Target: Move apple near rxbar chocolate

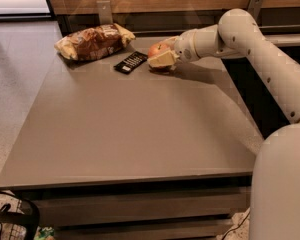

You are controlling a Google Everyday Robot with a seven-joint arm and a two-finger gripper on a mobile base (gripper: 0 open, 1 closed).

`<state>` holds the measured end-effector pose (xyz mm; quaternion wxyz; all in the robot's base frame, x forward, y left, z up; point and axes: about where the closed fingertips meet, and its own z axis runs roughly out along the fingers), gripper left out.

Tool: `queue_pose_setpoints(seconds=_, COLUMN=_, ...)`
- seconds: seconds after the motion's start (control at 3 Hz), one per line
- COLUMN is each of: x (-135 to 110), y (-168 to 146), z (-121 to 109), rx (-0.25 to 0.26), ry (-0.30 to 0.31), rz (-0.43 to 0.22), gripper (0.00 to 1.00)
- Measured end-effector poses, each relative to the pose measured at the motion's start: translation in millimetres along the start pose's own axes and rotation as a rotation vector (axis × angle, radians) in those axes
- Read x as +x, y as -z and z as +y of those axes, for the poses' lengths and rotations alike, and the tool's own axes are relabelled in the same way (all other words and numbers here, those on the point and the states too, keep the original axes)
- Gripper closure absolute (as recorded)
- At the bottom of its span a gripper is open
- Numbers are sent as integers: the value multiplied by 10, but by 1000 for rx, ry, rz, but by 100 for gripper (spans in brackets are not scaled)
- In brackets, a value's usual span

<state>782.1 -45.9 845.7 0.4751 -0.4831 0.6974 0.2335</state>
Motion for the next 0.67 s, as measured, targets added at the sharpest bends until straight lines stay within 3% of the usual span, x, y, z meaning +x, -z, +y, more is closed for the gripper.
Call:
queue_pose_setpoints(seconds=0.33, x=-1, y=-1, z=0, rx=0, ry=0, rz=0, gripper=7)
queue_pose_setpoints(seconds=0.67, x=0, y=-21, z=10, rx=-3, ry=0, rz=0, gripper=0)
